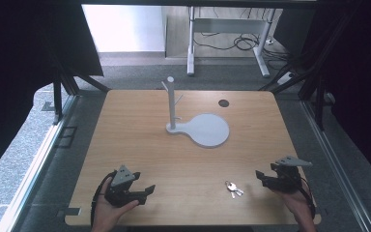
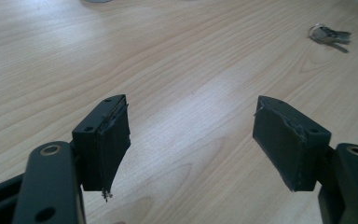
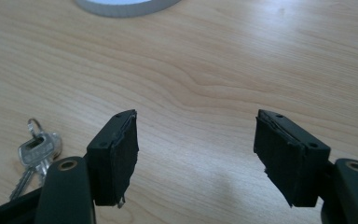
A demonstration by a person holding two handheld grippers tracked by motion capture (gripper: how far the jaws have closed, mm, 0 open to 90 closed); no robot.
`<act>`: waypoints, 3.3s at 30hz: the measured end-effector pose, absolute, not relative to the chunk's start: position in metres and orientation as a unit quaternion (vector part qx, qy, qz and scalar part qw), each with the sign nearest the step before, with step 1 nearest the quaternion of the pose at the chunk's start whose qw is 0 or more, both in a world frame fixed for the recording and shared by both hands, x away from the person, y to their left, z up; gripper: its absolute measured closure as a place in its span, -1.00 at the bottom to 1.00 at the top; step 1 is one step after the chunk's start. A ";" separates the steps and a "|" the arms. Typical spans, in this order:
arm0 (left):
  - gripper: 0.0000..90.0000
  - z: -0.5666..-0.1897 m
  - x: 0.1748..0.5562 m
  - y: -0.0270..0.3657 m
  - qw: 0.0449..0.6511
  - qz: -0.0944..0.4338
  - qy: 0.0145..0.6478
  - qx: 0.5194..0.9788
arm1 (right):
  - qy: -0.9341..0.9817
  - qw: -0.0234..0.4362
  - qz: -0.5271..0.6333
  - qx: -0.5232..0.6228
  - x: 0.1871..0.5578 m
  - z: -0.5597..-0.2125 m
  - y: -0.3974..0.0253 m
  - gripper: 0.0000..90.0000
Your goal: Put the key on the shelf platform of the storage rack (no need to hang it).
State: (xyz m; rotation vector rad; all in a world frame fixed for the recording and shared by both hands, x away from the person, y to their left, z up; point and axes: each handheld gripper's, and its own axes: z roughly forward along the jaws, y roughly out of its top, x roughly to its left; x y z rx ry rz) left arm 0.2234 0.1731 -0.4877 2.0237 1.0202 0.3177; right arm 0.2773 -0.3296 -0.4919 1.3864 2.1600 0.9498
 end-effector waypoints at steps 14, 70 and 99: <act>-0.39 -0.486 0.223 0.176 0.425 0.116 0.403 0.802 | 0.826 0.163 0.292 0.453 0.283 -0.451 -0.307 -0.19; -0.38 -0.470 0.209 0.166 0.436 0.128 0.380 0.806 | 0.911 0.049 0.174 0.371 0.288 -0.493 -0.224 0.12; -0.38 -0.468 0.207 0.168 0.444 0.124 0.378 0.803 | 0.914 0.058 0.147 0.373 0.294 -0.502 -0.219 0.46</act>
